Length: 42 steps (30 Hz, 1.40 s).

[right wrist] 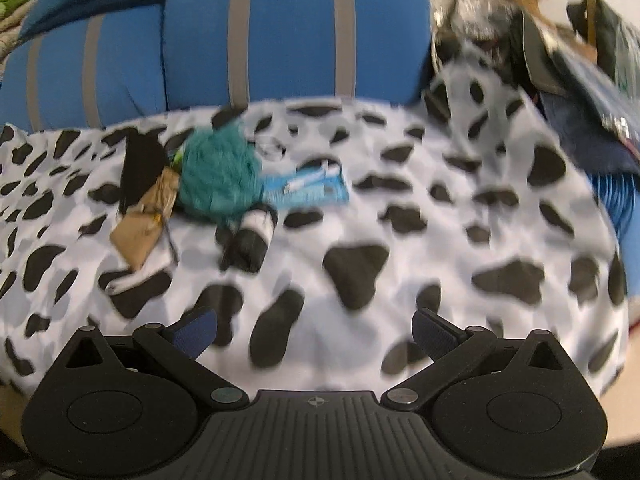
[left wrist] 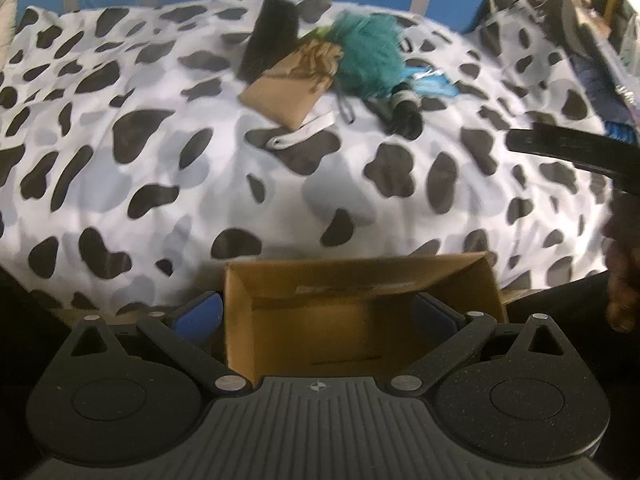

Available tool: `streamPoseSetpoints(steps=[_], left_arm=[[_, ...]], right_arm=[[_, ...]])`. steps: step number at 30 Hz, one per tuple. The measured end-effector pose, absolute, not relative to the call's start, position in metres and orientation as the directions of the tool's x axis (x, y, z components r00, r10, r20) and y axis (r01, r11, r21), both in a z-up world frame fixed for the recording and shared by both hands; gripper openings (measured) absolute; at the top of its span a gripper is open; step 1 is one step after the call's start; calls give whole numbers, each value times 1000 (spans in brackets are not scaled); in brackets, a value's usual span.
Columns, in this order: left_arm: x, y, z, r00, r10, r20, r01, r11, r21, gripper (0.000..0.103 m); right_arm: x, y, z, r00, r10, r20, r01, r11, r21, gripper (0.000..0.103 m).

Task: Organize soft objects
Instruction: 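Close the right gripper on the black roll with white tape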

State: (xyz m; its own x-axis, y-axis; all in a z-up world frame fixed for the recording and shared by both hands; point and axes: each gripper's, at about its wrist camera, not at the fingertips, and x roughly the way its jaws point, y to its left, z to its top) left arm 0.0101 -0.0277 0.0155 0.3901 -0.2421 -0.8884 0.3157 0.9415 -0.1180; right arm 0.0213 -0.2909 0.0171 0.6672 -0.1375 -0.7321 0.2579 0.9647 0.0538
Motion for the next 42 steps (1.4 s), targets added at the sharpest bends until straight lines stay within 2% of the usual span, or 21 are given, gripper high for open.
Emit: streamPoseSetpoints(steps=[4, 11, 16, 22, 28, 34, 42], left_arm=[[19, -31, 29, 421, -255, -870, 351, 931, -103, 103], [61, -31, 57, 519, -267, -812, 379, 923, -62, 103], [100, -40, 55, 528, -296, -796, 395, 915, -78, 103], [139, -52, 48, 524, -343, -780, 420, 900, -114, 103], [169, -54, 37, 541, -322, -777, 407, 909, -93, 103], [183, -36, 19, 507, -239, -828, 321, 944, -76, 103], [188, -32, 27, 543, -240, -805, 301, 950, -80, 103]], right_arm=[[31, -304, 12, 677, -174, -715, 268, 963, 19, 103], [44, -333, 5, 692, -159, -704, 304, 949, 84, 103], [48, -338, 6, 710, -137, -691, 300, 946, 120, 103], [56, -335, 3, 685, -138, -715, 253, 966, 57, 103], [68, -344, -8, 657, -75, -750, 226, 969, 101, 103], [92, -355, -17, 645, -43, -763, 226, 965, 136, 103], [137, -347, -36, 627, 151, -764, 110, 954, 279, 103]])
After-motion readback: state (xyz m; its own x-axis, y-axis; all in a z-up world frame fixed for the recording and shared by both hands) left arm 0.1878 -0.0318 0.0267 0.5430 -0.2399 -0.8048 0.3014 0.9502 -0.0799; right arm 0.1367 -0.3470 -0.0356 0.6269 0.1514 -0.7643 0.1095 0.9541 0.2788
